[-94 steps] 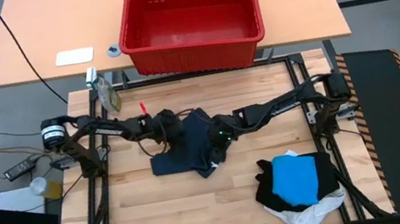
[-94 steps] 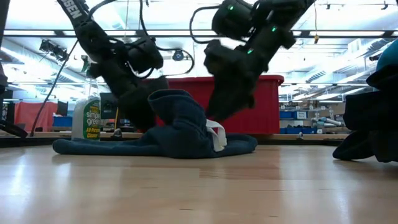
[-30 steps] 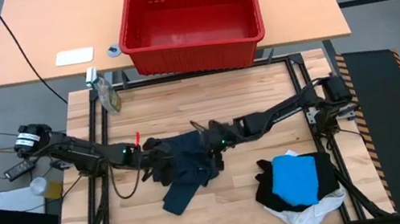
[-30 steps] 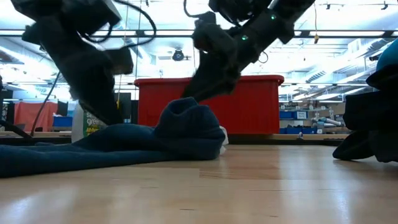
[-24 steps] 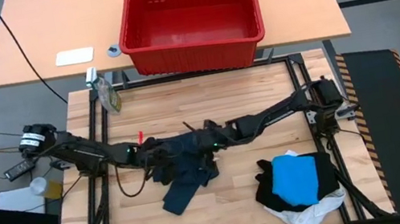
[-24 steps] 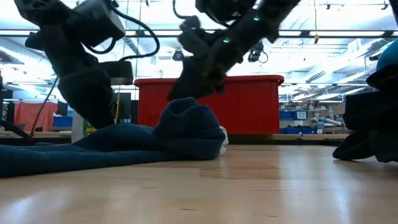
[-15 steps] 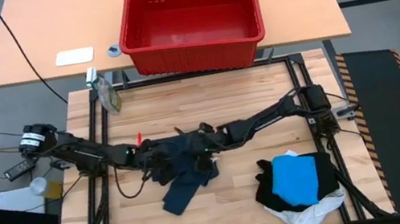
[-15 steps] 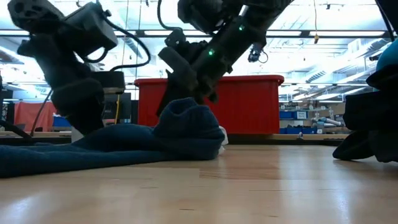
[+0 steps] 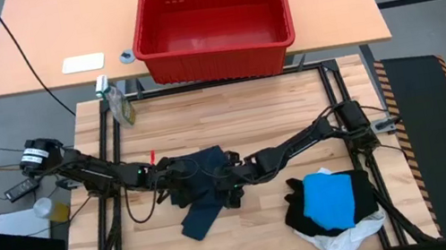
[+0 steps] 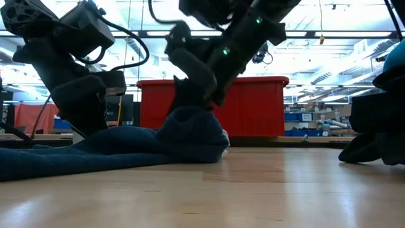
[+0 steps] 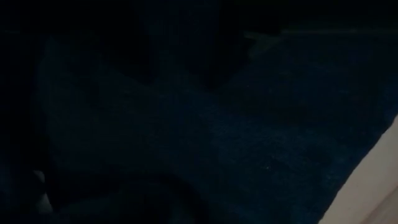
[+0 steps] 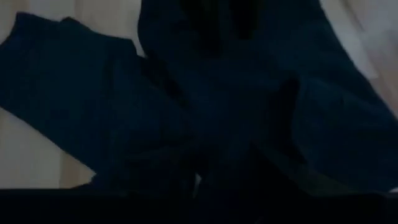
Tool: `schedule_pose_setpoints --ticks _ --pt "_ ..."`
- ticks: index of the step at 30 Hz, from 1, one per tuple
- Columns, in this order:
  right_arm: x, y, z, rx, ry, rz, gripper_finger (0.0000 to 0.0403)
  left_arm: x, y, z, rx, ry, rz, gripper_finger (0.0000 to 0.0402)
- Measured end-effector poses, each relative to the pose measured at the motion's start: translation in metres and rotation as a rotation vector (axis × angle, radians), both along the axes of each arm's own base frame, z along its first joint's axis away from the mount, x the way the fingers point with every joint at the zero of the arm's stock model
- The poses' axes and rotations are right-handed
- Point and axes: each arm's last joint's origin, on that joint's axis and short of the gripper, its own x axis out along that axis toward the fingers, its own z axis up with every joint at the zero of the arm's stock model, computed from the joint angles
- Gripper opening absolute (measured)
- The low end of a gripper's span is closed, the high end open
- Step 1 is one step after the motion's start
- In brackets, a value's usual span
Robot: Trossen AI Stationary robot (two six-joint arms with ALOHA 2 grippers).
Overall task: Fold laundry
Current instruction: Fold the dark blue shorts
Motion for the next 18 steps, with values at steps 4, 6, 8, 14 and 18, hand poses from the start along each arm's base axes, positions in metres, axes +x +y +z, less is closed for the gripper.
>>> schedule_pose_setpoints --ticks 4,6,8,14,18 --pt "-0.006 -0.002 -0.006 -0.007 0.082 0.009 0.0171 0.0 0.0 0.0 -0.001 0.004 0.0 0.0171" --pt "-0.008 -0.003 -0.008 -0.019 0.112 0.003 0.017 0.0 0.0 0.0 -0.001 0.005 0.0 0.0171" --pt "-0.01 -0.003 -0.009 -0.025 0.128 -0.013 0.0161 -0.001 0.0 0.0 0.0 0.008 0.0 0.0171" --pt "-0.013 -0.005 -0.011 0.061 0.155 -0.126 0.0067 -0.002 0.0 -0.001 -0.002 0.027 -0.003 0.0171" --pt "-0.015 -0.004 -0.004 0.16 0.154 -0.17 0.0015 -0.003 0.0 -0.001 -0.006 0.038 -0.004 0.0171"
